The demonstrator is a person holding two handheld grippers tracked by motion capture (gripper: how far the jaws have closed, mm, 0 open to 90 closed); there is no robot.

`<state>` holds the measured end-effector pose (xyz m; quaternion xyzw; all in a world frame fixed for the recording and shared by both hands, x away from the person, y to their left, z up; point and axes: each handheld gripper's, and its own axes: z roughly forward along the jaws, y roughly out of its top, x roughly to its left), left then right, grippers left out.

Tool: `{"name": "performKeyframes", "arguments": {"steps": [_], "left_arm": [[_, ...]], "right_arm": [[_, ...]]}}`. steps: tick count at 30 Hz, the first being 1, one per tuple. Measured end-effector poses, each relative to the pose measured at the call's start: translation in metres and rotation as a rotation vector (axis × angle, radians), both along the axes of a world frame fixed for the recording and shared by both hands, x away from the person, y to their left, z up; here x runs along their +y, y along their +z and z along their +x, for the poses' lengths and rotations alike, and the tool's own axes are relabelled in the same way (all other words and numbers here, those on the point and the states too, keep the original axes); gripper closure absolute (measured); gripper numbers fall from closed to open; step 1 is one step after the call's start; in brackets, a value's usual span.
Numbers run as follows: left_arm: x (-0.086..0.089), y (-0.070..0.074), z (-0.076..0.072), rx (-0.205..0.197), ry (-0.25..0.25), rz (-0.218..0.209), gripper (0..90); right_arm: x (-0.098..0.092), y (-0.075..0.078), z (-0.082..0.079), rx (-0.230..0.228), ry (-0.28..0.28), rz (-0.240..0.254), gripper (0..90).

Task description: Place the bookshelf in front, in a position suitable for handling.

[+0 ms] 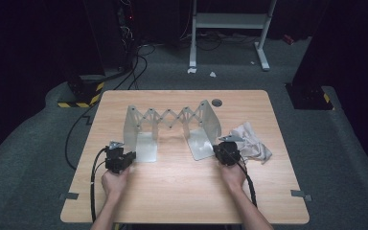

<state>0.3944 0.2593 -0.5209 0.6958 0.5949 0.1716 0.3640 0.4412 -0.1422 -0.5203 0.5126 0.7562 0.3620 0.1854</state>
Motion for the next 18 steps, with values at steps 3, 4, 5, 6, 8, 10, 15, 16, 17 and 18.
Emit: {"name": "performKeyframes", "arguments": {"steps": [3, 4, 5, 6, 8, 10, 15, 16, 17, 18], "left_arm": [[-0.004, 0.000, 0.000, -0.004, -0.013, -0.004, 84.9], [-0.008, 0.000, 0.000, -0.004, -0.025, -0.007, 85.0], [-0.008, 0.000, 0.000, -0.004, -0.025, -0.007, 85.1], [-0.011, -0.001, -0.001, -0.005, -0.036, -0.010, 85.2], [-0.014, -0.001, -0.002, -0.006, -0.046, -0.009, 85.3], [-0.016, 0.000, -0.002, -0.004, -0.055, -0.007, 85.2], [-0.026, 0.000, -0.006, -0.008, -0.086, -0.004, 85.2], [-0.028, 0.000, -0.006, -0.007, -0.092, -0.002, 85.1], [-0.030, 0.000, -0.007, -0.009, -0.098, -0.002, 85.0], [-0.033, 0.000, -0.007, -0.010, -0.105, 0.000, 84.9]], "right_arm": [[-0.010, 0.000, -0.003, -0.004, -0.018, -0.007, 90.0], [-0.013, 0.000, -0.005, -0.006, -0.024, -0.009, 90.0], [-0.016, 0.000, -0.006, -0.008, -0.028, -0.008, 90.0], [-0.018, 0.000, -0.008, -0.007, -0.033, -0.008, 90.0], [-0.023, 0.000, -0.011, -0.009, -0.041, -0.010, 90.0], [-0.029, 0.000, -0.015, -0.012, -0.047, -0.013, 90.0], [-0.039, 0.000, -0.022, -0.017, -0.059, -0.014, 90.0], [-0.041, 0.000, -0.024, -0.015, -0.062, -0.013, 90.0], [-0.043, 0.000, -0.026, -0.016, -0.065, -0.015, 90.0], [-0.045, 0.000, -0.028, -0.014, -0.069, -0.016, 90.0]]}}
